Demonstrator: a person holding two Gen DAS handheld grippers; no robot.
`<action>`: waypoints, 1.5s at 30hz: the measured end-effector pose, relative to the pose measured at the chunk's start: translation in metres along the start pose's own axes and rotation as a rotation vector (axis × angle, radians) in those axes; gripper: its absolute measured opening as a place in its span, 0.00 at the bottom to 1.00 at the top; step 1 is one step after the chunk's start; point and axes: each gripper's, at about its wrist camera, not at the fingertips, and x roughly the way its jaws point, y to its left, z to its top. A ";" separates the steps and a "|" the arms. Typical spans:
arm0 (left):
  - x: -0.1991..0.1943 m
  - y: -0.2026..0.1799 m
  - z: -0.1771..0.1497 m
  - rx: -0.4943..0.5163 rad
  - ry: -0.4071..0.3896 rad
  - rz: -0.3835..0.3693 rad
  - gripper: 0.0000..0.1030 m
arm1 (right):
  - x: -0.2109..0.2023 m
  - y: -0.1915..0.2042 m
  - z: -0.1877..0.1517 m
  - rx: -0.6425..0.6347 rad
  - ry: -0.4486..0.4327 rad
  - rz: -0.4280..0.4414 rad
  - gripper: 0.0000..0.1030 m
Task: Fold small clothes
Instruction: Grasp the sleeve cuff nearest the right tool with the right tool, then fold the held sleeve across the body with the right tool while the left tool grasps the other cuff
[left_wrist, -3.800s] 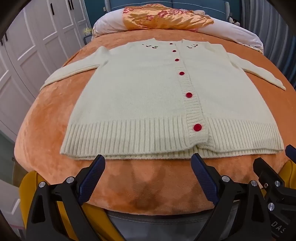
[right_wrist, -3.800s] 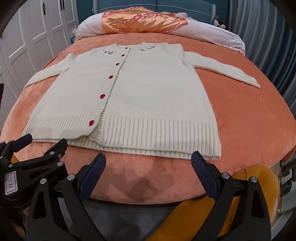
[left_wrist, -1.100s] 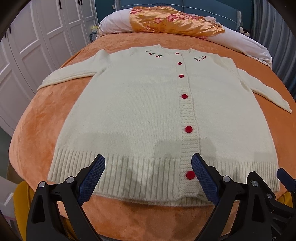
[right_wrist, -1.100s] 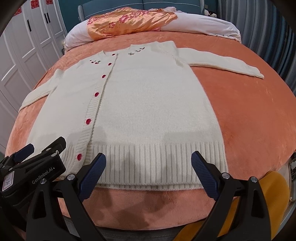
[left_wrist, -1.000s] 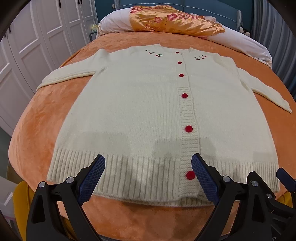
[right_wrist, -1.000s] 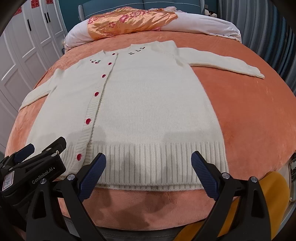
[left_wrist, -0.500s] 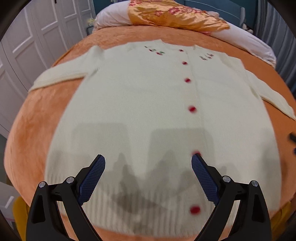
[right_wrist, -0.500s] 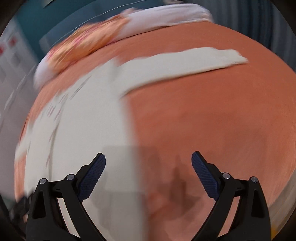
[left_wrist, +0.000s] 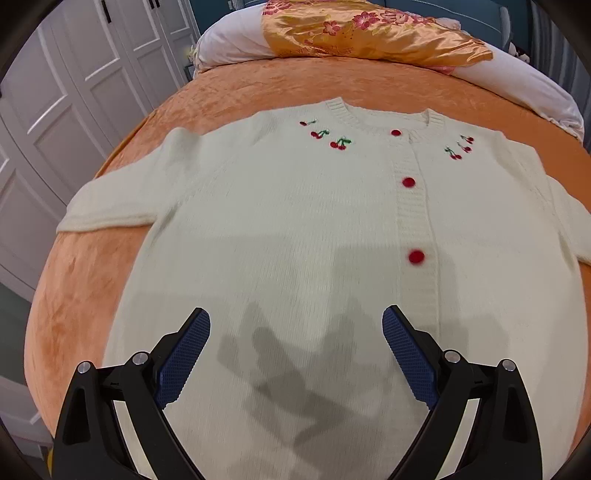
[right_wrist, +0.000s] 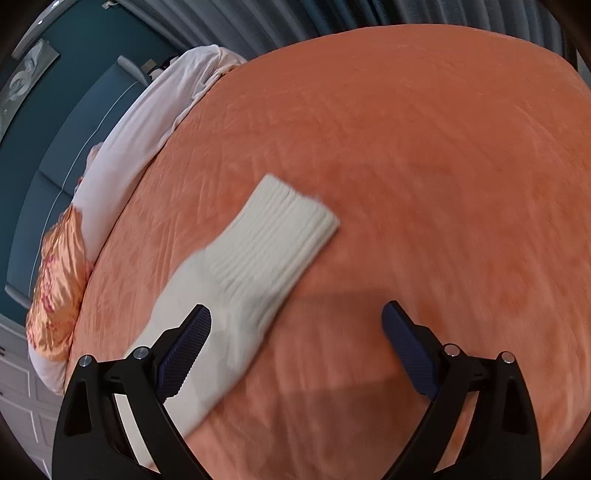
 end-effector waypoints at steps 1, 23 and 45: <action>0.002 0.000 0.002 0.000 0.001 0.002 0.90 | 0.003 0.004 0.000 -0.011 -0.007 -0.009 0.90; 0.021 0.026 0.010 -0.069 0.009 -0.028 0.90 | -0.063 0.341 -0.213 -0.828 0.084 0.573 0.11; 0.080 -0.041 0.103 -0.245 0.117 -0.622 0.84 | -0.058 0.208 -0.263 -0.732 0.207 0.417 0.56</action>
